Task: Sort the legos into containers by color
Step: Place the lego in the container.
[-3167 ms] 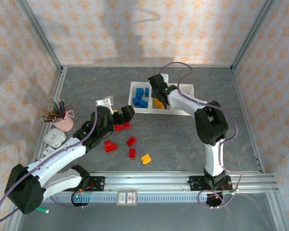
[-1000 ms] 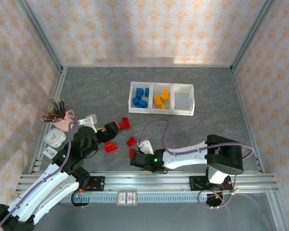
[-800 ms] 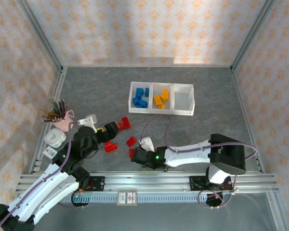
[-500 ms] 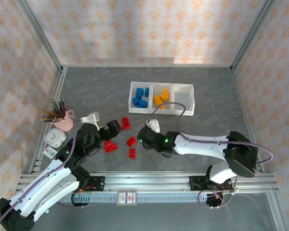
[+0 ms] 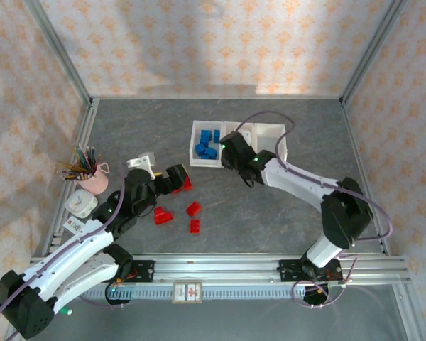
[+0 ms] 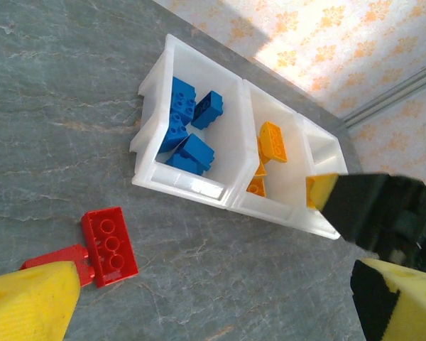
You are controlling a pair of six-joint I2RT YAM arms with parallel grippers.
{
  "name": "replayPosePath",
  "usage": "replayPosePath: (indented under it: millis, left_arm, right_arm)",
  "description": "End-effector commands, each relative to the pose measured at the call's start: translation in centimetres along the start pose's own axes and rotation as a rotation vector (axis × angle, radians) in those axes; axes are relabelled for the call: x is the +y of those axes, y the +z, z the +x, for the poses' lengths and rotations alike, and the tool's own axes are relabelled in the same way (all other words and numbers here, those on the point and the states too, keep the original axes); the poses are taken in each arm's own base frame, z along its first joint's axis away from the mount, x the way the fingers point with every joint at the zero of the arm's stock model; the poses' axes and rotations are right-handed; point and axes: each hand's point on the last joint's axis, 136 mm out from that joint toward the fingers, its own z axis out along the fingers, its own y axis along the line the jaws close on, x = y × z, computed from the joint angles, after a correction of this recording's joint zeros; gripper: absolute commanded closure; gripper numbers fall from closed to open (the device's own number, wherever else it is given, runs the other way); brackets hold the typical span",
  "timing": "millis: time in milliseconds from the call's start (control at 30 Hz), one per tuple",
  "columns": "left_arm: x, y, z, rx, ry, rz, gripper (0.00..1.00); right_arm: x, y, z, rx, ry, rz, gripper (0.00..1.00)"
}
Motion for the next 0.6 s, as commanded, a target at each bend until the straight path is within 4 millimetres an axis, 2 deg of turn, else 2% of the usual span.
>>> replayPosePath:
  millis: [0, 200, 333, 467, 567]
  left_arm:
    - [-2.2, 0.2, -2.4, -0.064, 0.01, 0.064, 0.01]
    - [-2.9, 1.1, -2.7, -0.061, 0.026, 0.076, 0.01]
    - [-3.2, 1.6, -2.9, -0.055, 0.038, 0.073, 0.01]
    - [-3.2, 1.7, -3.0, -0.06, 0.033, 0.075, 0.01]
    - [-3.3, 1.7, -3.0, -0.06, 0.029, 0.08, 0.01]
  right_arm:
    - [-0.6, 2.1, -2.2, -0.011, -0.018, 0.029, 0.54]
    - [-2.8, 6.5, -4.7, -0.003, 0.009, 0.09, 0.52]
    - [-3.0, 9.0, -6.1, -0.001, -0.009, 0.107, 0.5]
    - [-2.6, 10.1, -7.2, -0.013, -0.028, 0.119, 0.43]
    - [-2.5, 10.1, -7.5, -0.012, -0.034, 0.123, 0.36]
